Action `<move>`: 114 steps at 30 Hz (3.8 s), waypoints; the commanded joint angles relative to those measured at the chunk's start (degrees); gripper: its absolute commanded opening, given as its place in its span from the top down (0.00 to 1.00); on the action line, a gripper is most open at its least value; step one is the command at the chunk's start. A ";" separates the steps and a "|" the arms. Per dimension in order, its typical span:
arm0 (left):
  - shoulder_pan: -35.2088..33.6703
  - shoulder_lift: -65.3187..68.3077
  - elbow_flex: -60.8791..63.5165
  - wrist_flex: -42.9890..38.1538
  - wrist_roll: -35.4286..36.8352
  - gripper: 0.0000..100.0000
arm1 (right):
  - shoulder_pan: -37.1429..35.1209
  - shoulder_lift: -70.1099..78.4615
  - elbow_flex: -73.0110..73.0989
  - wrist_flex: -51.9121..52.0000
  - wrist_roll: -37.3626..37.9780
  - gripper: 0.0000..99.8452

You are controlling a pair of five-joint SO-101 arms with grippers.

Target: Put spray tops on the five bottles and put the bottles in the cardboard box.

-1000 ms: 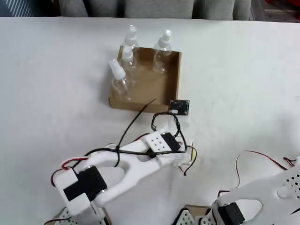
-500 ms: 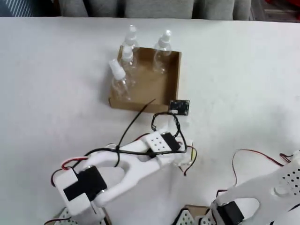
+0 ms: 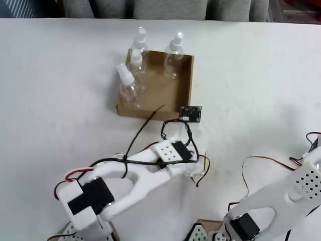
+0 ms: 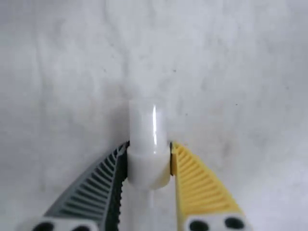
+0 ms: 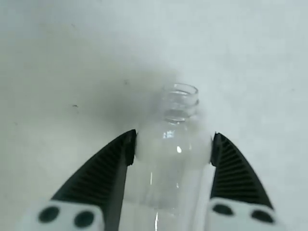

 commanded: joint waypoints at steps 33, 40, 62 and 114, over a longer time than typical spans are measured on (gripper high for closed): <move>-1.01 -3.65 -0.35 0.44 -0.70 0.98 | -0.04 -5.58 7.30 -2.59 5.36 0.79; -1.01 -3.74 -0.35 0.62 -0.70 0.98 | -0.84 -3.47 2.11 -0.48 5.36 0.97; -7.25 -20.26 -1.32 15.82 -26.11 0.98 | -15.52 -62.29 57.23 -3.47 -4.57 0.98; -42.24 -53.58 4.40 -16.62 -28.40 0.98 | -89.36 -118.46 120.53 -49.45 -28.04 0.98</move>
